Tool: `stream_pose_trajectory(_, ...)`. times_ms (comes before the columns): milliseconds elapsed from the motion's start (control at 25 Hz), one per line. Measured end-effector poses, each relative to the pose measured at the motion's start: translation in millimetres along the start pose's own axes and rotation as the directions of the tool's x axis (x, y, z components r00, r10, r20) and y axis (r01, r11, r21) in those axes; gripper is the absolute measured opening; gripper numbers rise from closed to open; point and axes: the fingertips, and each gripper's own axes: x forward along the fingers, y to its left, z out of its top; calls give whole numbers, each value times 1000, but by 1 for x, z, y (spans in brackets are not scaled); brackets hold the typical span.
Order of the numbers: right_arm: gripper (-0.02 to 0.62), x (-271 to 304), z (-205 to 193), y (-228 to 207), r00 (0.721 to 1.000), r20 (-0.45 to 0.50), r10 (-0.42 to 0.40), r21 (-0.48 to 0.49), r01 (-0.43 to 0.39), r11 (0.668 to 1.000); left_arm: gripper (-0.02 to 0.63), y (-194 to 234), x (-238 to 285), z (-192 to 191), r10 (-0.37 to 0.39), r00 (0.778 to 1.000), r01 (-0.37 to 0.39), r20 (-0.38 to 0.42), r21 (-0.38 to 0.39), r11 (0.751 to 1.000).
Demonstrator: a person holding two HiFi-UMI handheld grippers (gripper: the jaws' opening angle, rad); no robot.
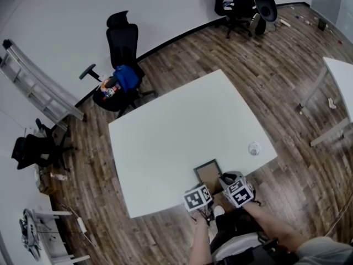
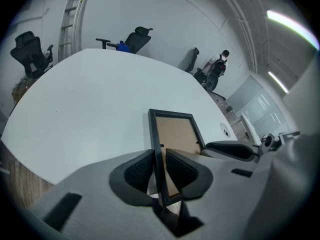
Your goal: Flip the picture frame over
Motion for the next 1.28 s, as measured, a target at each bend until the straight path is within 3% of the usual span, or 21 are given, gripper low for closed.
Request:
stream_pose_trajectory(240, 95, -3, 0, 1, 1000, 1, -10, -37, 10, 999, 77, -2, -6, -4, -10, 1000, 10, -9, 0, 1000)
stream_pose_trajectory(640, 95, -17, 23, -5, 995, 99, -27, -26, 29, 999, 77, -5, -25, 23, 23, 990, -31, 140, 54, 998)
stream_pose_trajectory(960, 96, -37, 46, 9, 972, 234, 8, -47, 3, 999, 76, -30, -44, 31, -18, 963, -17, 269, 128, 992)
stream_pose_trajectory(1280, 66, -56, 61, 19, 945, 326, 4, -69, 20, 997, 9, -43, -67, 35, -5, 924, -64, 383, 167, 984)
